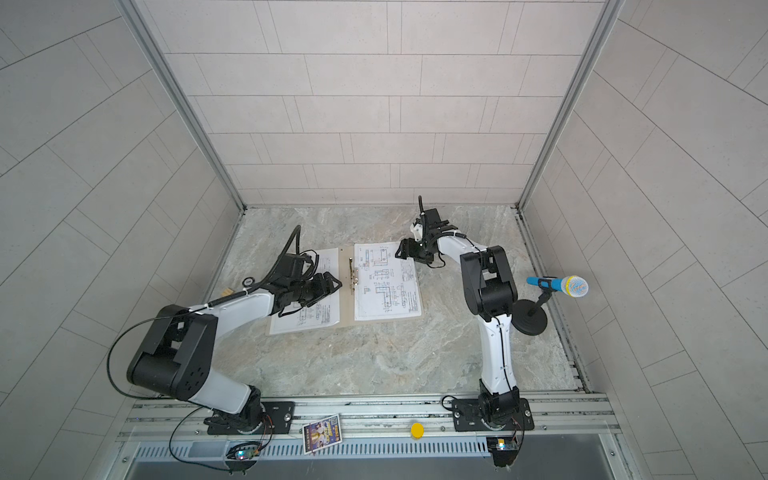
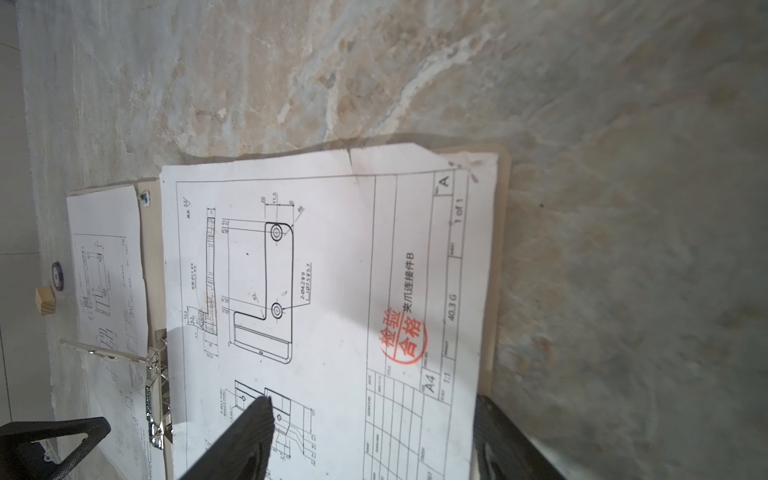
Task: Put the files into the folder
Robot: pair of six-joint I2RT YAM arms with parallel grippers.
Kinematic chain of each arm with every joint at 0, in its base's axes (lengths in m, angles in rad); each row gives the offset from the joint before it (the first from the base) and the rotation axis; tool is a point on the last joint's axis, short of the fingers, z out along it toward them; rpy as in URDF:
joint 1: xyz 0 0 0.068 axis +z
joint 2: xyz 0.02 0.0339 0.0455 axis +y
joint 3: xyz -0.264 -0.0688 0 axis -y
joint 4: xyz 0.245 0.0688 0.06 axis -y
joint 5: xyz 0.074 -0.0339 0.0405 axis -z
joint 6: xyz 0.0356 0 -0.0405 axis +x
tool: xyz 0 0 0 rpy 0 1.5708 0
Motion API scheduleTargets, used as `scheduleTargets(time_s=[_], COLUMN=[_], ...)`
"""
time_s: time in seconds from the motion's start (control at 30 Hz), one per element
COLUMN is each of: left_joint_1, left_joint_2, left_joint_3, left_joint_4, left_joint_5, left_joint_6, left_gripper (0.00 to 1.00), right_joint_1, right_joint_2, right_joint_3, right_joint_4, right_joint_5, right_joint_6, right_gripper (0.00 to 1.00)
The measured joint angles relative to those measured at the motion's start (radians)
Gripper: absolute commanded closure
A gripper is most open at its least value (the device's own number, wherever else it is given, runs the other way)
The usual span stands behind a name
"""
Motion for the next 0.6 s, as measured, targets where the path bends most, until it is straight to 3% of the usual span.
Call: scheduleTargets(time_s=[0.6], left_joint_1=[0.0], left_joint_2=[0.0], left_joint_3=[-0.013], left_joint_4=[0.022], left_joint_5=[0.007], left_joint_6=[-0.014], left_gripper=[0.26], right_joint_1=[0.008], right_joint_2=[0.001], right_joint_3=[0.001], right_joint_4=[-0.006], right_joint_5=[-0.002], right_joint_6=[-0.003], right_gripper=[0.25])
